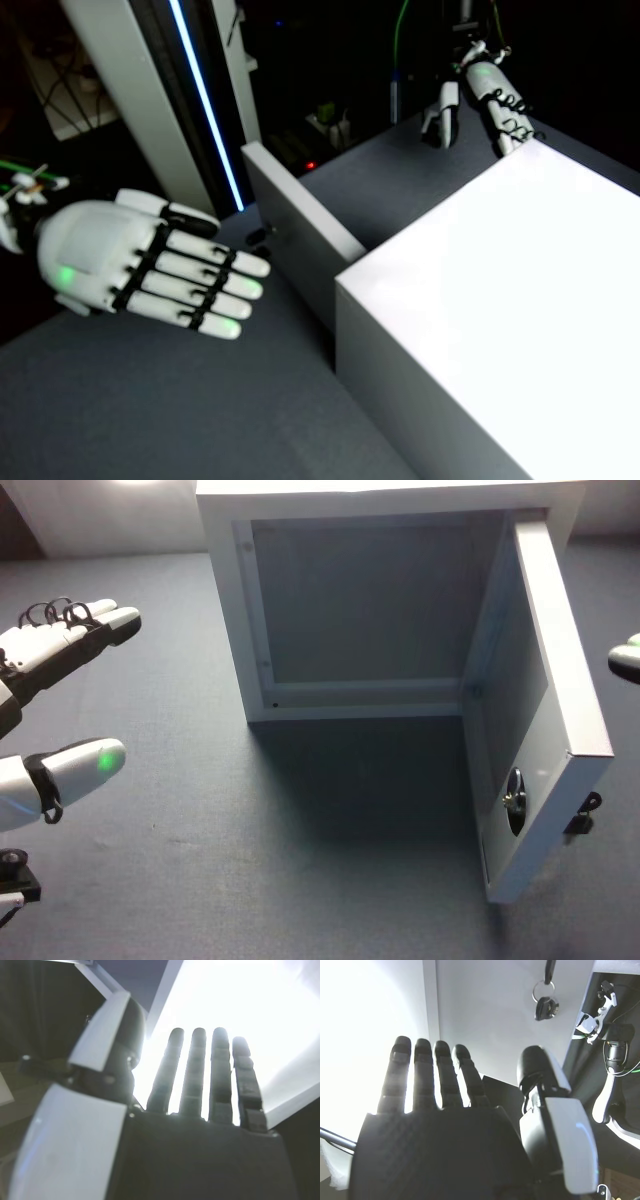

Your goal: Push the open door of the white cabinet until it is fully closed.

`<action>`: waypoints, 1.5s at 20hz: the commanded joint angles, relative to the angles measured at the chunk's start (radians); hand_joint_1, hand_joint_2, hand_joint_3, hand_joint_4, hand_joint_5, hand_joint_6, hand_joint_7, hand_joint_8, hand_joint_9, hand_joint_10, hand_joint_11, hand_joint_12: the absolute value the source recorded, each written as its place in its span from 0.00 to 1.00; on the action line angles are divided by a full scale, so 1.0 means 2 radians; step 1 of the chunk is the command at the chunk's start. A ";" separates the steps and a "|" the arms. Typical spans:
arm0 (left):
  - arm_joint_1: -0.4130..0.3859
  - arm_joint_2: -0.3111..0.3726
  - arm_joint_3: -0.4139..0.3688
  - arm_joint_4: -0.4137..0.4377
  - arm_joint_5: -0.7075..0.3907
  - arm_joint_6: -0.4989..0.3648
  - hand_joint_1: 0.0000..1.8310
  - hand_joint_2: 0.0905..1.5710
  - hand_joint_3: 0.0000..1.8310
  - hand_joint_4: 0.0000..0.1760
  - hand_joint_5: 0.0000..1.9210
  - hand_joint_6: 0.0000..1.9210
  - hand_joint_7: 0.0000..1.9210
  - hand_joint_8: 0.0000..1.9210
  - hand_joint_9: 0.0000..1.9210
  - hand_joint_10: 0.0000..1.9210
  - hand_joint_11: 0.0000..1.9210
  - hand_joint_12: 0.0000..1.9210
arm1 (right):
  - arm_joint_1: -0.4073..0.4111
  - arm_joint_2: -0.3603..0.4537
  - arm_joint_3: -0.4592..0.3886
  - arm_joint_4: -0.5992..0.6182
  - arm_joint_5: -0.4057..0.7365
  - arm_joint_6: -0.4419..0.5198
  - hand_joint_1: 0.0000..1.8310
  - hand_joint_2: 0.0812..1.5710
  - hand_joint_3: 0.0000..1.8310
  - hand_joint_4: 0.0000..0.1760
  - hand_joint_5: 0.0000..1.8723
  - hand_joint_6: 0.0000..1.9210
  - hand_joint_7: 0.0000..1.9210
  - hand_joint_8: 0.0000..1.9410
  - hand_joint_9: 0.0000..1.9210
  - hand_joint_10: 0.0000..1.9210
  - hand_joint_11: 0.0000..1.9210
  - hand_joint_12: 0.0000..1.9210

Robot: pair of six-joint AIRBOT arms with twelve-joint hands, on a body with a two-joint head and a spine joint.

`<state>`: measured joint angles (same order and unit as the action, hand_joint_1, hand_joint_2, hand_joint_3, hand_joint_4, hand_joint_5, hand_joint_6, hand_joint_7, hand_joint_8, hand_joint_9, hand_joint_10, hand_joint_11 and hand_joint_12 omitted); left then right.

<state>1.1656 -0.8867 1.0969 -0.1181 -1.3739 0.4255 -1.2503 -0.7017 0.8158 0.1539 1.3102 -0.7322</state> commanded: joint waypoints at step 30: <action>-0.002 0.001 0.002 -0.019 -0.066 -0.002 0.14 0.77 0.00 0.31 0.00 0.00 0.00 0.00 0.00 0.00 0.00 0.00 | 0.100 -0.024 0.016 -0.132 -0.002 0.025 0.11 0.83 0.00 0.00 0.14 0.01 0.16 0.00 0.05 0.33 0.00 0.75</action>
<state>1.1656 -0.8867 1.0969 -0.1371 -1.3766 0.4263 -1.0554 -0.7544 0.8490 -0.1268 1.1961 -0.6891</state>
